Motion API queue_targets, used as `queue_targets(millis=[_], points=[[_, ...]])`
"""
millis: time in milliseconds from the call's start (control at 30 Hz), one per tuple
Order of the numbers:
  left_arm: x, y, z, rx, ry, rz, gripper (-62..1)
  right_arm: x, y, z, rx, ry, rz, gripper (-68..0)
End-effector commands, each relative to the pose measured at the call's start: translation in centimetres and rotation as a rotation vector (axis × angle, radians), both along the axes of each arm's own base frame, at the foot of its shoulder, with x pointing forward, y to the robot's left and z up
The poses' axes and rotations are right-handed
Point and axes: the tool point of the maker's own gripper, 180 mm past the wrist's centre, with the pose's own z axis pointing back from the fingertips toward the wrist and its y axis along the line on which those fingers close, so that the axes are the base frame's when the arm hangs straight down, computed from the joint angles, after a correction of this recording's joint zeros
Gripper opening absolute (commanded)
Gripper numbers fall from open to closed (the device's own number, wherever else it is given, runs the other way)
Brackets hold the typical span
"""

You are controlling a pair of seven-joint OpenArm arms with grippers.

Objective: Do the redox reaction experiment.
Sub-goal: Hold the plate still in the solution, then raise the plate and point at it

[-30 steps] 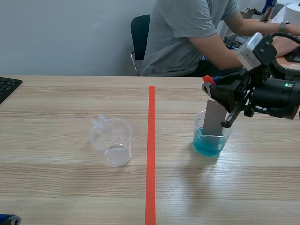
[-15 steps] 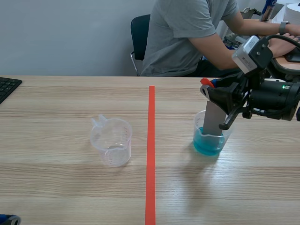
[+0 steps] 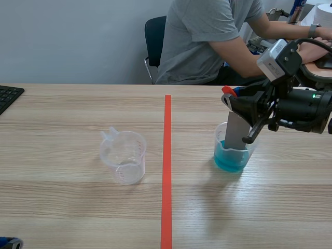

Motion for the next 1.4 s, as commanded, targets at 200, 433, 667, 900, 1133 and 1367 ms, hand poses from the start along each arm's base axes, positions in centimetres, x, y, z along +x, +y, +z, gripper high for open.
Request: queue_targets(millis=[200, 433, 667, 900, 1133, 1367], points=[[0.5, -0.2, 0.5, -0.011, -0.027, 0.004, -56.5, 0.4, -0.2, 1.9, 0.008, -0.051, 0.012, -66.0], [0.5, -0.2, 0.5, -0.011, -0.027, 0.004, -56.5, 0.4, -0.8, 4.5, -0.026, -0.126, 0.02, -66.0], [0.5, -0.2, 0.5, -0.011, -0.027, 0.004, -56.5, 0.3, -1.1, 7.9, -0.035, -0.197, 0.029, -66.0], [0.5, -0.2, 0.5, -0.012, -0.028, 0.004, -56.5, -0.3, -1.3, 10.9, -0.019, -0.246, 0.035, -66.0], [0.5, -0.2, 0.5, -0.012, -0.028, 0.004, -56.5, -0.6, -1.5, 13.7, 0.001, -0.295, 0.028, -66.0], [0.5, -0.2, 0.5, -0.012, -0.028, 0.004, -56.5, -0.7, -1.8, 15.3, 0.015, -0.32, 0.013, -66.0]])
